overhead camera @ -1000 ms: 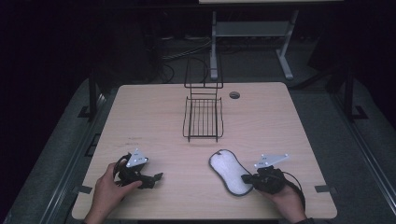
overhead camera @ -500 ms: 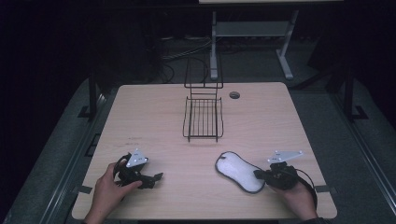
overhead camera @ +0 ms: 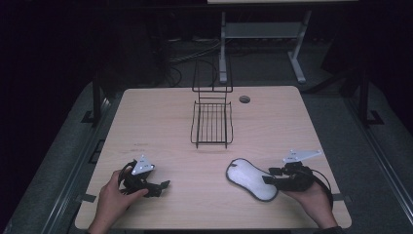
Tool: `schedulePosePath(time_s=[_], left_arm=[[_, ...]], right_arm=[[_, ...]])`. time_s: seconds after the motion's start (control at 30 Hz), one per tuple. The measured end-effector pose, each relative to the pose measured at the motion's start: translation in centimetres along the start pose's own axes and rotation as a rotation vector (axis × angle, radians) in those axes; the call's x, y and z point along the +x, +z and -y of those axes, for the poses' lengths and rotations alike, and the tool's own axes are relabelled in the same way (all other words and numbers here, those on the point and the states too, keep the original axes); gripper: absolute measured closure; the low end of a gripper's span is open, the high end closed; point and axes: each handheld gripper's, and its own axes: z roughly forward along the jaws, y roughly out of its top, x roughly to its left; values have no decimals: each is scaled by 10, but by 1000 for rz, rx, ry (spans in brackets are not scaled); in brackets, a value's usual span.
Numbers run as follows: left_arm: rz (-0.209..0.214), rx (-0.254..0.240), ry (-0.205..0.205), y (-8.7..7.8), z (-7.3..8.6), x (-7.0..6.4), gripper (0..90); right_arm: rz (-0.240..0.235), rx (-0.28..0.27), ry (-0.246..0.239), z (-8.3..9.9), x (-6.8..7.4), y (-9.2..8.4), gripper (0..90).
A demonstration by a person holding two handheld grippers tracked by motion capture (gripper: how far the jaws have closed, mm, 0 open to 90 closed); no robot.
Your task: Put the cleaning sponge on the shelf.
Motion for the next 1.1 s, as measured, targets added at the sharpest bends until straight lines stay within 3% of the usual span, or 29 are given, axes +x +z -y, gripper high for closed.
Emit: schedulePosePath(time_s=[0.07,0.1,0.13,0.37,0.6,0.97,1.1], left_arm=[[0,0,-2,0,0,0,127],[0,0,-2,0,0,0,127],[1,0,-2,0,0,0,127],[0,0,-2,0,0,0,127],[1,0,-3,0,0,0,127],[1,0,-2,0,0,0,127],[1,0,-3,0,0,0,127]], right_arm=[[-7,20,-2,-4,-1,5,378],[-7,20,-2,-4,-1,5,378],[-2,37,-10,-8,-1,12,290],[-28,68,-59,-16,-2,34,146],[-47,61,-83,-20,-3,46,101],[-13,124,-146,-18,3,63,93],[-13,146,-142,-17,4,64,94]])
